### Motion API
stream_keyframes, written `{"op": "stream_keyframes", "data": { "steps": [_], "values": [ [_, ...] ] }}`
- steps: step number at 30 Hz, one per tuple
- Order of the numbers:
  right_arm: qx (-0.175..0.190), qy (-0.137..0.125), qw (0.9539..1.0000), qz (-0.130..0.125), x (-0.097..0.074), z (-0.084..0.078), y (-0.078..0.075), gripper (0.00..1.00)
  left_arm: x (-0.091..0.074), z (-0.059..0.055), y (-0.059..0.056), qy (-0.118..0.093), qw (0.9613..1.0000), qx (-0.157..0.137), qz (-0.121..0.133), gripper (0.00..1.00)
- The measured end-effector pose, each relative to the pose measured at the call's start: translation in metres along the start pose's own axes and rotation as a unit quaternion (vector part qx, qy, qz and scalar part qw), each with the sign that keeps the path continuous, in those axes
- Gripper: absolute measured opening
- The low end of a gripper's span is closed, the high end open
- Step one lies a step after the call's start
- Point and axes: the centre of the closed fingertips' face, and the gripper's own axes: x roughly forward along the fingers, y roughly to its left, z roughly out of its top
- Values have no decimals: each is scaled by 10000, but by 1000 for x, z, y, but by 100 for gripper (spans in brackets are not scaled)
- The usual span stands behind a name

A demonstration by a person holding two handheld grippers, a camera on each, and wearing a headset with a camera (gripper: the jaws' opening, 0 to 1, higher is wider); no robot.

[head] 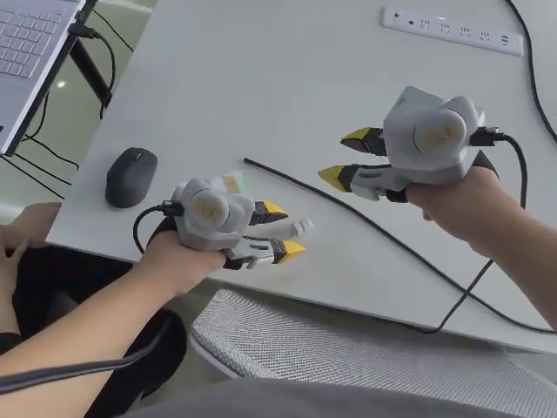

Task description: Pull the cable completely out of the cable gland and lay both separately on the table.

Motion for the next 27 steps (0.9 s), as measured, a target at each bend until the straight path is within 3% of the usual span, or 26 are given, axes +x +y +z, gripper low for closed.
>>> {"op": "stream_keyframes", "data": {
  "steps": [5, 13, 19, 27],
  "values": [
    [185, -197, 9996, -116, -28, 0, 5, 34, -12, 12, -6, -238, 9996, -121, 16, 43],
    [383, -418, 9982, -175, -58, -6, 19, 40, -27, 26, -21, -373, 9993, -55, -40, 52],
    [782, -689, 9941, -291, -81, -12, 23, 45, -40, 42, -32, -599, 9979, -184, -138, 59],
    [1221, -924, 9875, -380, -108, -29, 30, 53, -51, 53, -38, -669, 9975, -203, -92, 67]
  ]
}}
